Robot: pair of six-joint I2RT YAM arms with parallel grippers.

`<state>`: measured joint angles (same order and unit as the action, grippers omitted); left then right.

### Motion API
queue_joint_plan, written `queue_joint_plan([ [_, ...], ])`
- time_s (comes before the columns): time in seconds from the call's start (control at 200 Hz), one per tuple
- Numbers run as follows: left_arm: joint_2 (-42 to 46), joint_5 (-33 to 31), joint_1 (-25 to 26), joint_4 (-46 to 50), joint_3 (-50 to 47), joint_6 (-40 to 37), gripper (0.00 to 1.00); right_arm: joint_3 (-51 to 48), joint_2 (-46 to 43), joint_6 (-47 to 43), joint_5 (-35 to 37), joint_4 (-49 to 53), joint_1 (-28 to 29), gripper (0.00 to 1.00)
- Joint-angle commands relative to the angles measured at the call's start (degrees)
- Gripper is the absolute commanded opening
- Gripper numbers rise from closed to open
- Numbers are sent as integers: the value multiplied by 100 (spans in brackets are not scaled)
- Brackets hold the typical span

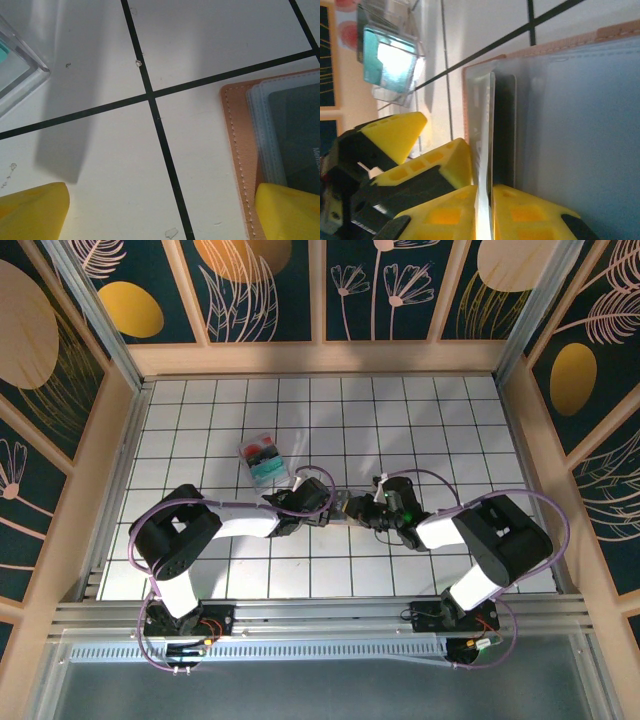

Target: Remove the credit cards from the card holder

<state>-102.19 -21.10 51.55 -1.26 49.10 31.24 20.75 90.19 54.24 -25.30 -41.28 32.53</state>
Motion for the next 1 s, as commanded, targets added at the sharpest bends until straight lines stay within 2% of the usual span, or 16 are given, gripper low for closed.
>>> queue_joint_plan([
  [0.0,-273,-6,43,648,-10,30,97,-144,80,240,-485,-1014,-80,14],
  [0.315,-328,-64,46,745,81,29,97,-271,203,290,-599,-1234,-89,8],
  [0.44,-320,-144,48,841,91,57,97,-377,140,296,-613,-1234,-342,5],
  [0.871,-317,-228,43,934,71,92,97,-459,-227,28,-494,-643,-513,5],
  [0.996,-319,-215,48,917,83,69,97,-364,-107,15,-570,-668,-514,12],
])
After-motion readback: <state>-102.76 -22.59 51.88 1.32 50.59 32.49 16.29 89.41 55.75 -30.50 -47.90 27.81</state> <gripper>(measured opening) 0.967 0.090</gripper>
